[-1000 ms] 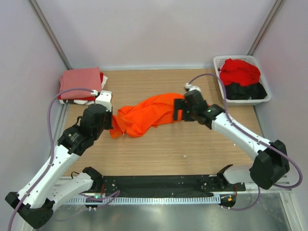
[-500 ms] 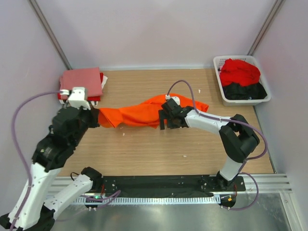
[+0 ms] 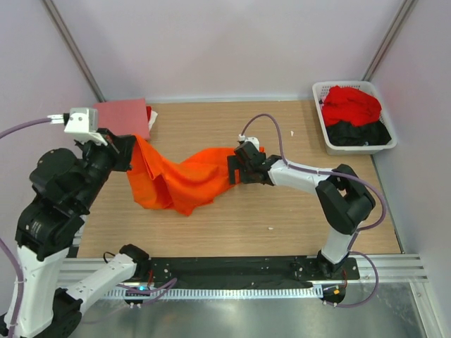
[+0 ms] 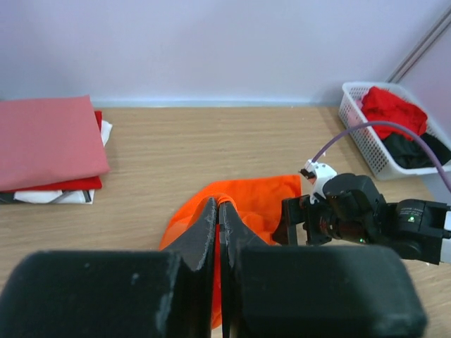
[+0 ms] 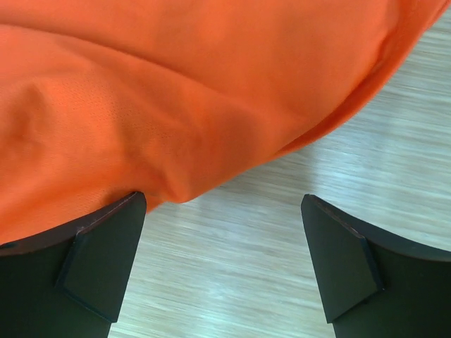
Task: Fold and stack the t-shirts
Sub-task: Flatten the tshirt out
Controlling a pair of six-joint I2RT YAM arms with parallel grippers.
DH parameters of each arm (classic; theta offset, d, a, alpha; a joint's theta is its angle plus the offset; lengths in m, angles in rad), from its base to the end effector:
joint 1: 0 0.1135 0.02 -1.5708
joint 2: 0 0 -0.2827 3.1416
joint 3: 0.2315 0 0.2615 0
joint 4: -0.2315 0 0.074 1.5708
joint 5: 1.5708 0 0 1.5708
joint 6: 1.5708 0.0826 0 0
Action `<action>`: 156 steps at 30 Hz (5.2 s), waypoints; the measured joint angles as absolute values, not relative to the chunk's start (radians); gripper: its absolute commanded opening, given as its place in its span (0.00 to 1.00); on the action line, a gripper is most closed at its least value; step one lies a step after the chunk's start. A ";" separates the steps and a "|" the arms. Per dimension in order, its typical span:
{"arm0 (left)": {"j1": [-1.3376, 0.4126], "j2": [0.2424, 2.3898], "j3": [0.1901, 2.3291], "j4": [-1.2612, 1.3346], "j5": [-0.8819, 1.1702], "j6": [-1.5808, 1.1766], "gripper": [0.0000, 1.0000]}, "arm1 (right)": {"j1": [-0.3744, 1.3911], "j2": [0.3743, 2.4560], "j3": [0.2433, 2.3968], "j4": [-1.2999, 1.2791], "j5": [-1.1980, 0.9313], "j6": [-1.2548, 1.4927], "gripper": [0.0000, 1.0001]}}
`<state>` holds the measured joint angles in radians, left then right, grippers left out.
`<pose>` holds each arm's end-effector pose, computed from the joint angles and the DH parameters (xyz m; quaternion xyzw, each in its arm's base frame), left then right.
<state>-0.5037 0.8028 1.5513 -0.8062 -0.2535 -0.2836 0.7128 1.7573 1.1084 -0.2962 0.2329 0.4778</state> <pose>0.1177 -0.0412 0.5251 -0.0070 0.7265 -0.1763 0.6641 0.3165 0.2484 0.1602 -0.0753 0.9427 0.0799 0.3151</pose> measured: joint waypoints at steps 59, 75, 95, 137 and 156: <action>-0.340 1.215 1.880 -0.787 -0.309 -0.316 0.00 | 1.170 2.075 1.489 -0.114 0.366 0.342 0.82; -0.340 1.216 1.894 -0.806 -0.295 -0.334 0.00 | 1.171 2.210 1.553 -0.160 0.559 0.352 0.38; -0.340 1.198 1.854 -0.806 -0.295 -0.329 0.00 | 1.171 1.833 1.290 -0.227 0.684 0.341 0.01; -0.340 0.814 1.996 -0.669 0.418 -0.202 0.00 | 1.111 0.607 1.458 -0.774 0.666 0.063 0.01; -0.204 2.310 2.502 -0.949 0.049 -0.292 1.00 | 0.176 2.009 1.856 -0.702 0.435 0.277 1.00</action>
